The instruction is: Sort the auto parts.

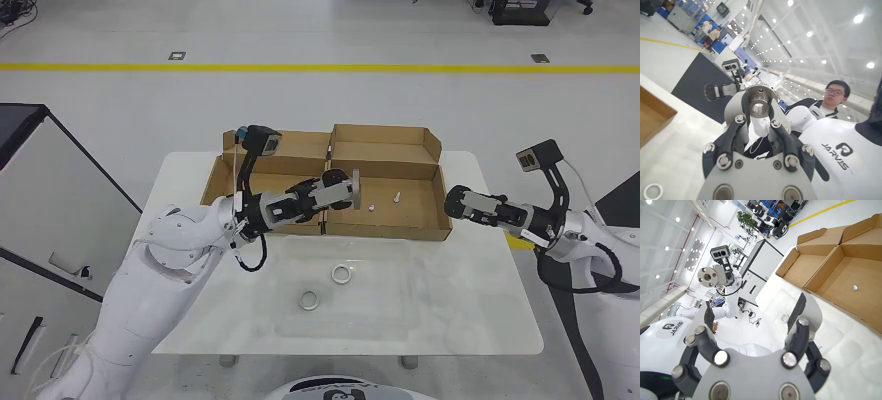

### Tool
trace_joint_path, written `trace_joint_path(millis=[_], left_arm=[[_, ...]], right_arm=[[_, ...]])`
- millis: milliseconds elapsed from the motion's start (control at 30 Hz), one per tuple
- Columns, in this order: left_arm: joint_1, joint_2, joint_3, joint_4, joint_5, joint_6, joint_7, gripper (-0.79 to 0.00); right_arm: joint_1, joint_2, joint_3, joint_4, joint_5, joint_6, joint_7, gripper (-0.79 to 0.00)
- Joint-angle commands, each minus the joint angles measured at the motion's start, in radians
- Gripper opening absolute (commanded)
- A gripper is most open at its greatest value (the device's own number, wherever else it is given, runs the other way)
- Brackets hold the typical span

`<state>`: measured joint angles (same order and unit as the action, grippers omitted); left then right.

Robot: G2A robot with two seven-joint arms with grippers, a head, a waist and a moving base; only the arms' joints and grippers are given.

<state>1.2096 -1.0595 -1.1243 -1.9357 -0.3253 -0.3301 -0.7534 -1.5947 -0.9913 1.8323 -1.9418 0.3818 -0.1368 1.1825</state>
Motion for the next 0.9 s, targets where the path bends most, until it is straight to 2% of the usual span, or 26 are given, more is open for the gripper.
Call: trace_joint_path(millis=[0,200,367,633,867], left_arm=[[-0.009,-0.002,0.008,0.002,0.046,0.024,0.007,-0.785],[-0.069,-0.009,0.028,0.018,0.146,0.104,0.031,-0.785],[-0.135,-0.019,0.047,0.051,0.168,0.176,0.050,-0.785],[-0.255,-0.031,0.083,0.147,0.285,0.315,0.035,-0.785],[-0.311,-0.033,0.134,0.228,0.511,0.389,-0.003,-0.785]], right_arm=[[0.000,0.000,0.000,0.000,0.000,0.000,0.000,0.000],[0.000,0.000,0.000,0.000,0.000,0.000,0.000,0.000],[0.000,0.000,0.000,0.000,0.000,0.000,0.000,0.000],[0.000,0.000,0.000,0.000,0.000,0.000,0.000,0.000],[0.000,0.000,0.000,0.000,0.000,0.000,0.000,0.000]])
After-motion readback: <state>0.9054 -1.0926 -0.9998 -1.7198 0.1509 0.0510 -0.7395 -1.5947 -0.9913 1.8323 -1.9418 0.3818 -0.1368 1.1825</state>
